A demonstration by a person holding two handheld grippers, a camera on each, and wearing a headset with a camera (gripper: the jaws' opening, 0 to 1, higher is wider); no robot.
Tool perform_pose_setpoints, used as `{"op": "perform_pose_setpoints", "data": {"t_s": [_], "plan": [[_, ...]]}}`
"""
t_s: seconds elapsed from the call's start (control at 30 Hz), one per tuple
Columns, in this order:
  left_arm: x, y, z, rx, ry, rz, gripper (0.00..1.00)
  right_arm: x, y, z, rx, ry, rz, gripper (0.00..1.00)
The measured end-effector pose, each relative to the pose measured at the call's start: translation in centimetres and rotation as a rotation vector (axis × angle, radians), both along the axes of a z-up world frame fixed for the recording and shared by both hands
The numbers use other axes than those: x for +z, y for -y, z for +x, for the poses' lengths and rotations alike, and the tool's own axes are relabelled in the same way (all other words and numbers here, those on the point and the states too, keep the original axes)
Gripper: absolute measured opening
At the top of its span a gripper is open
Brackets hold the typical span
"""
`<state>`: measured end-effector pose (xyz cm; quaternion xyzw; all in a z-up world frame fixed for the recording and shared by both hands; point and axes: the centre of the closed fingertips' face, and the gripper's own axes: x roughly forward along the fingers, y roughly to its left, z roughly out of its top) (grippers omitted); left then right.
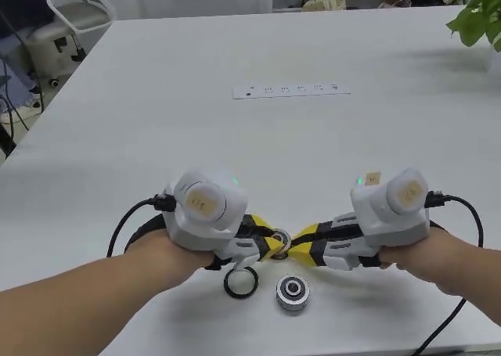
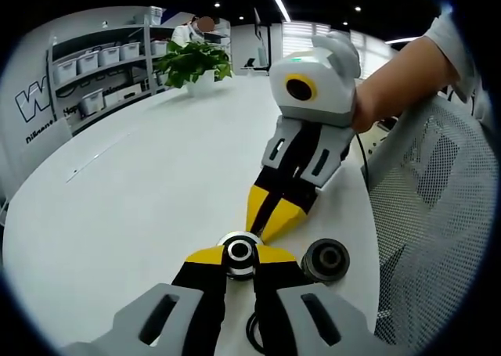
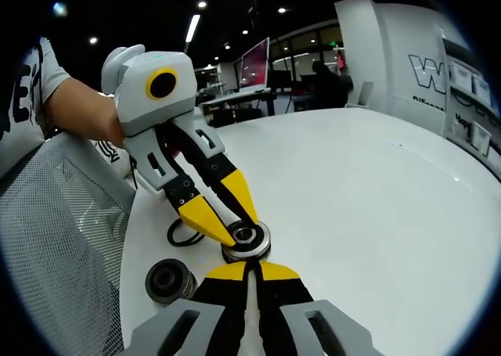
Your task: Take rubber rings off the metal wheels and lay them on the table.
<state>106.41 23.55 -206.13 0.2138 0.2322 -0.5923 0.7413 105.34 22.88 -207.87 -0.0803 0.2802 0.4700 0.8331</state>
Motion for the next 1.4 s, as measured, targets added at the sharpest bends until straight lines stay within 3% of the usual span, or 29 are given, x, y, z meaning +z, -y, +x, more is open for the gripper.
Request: {"op": "perform_pose_setpoints", "data": {"t_s": [0.53,0.87,1.0,1.4], "plan": [[0.0,0.0,0.0,0.008,0.003,0.004,0.07,-0.1,0.3,0.3,-0.102,-0.122,0.074,0.00],[0.1,0.0,0.0,0.011,0.003,0.001,0.07,0.1,0.5,0.5,-0.133,-0.141,0.103,0.00],[0.1,0.0,0.0,0.010,0.003,0.001,0.07,0.9,0.8,1.2,-0.180,-0.152,0.162,0.00],[0.1,0.0,-0.1,0.010,0.005,0.003,0.07,1.5,0.3,1.0,-0.183,-0.160,0.192,0.00]]}}
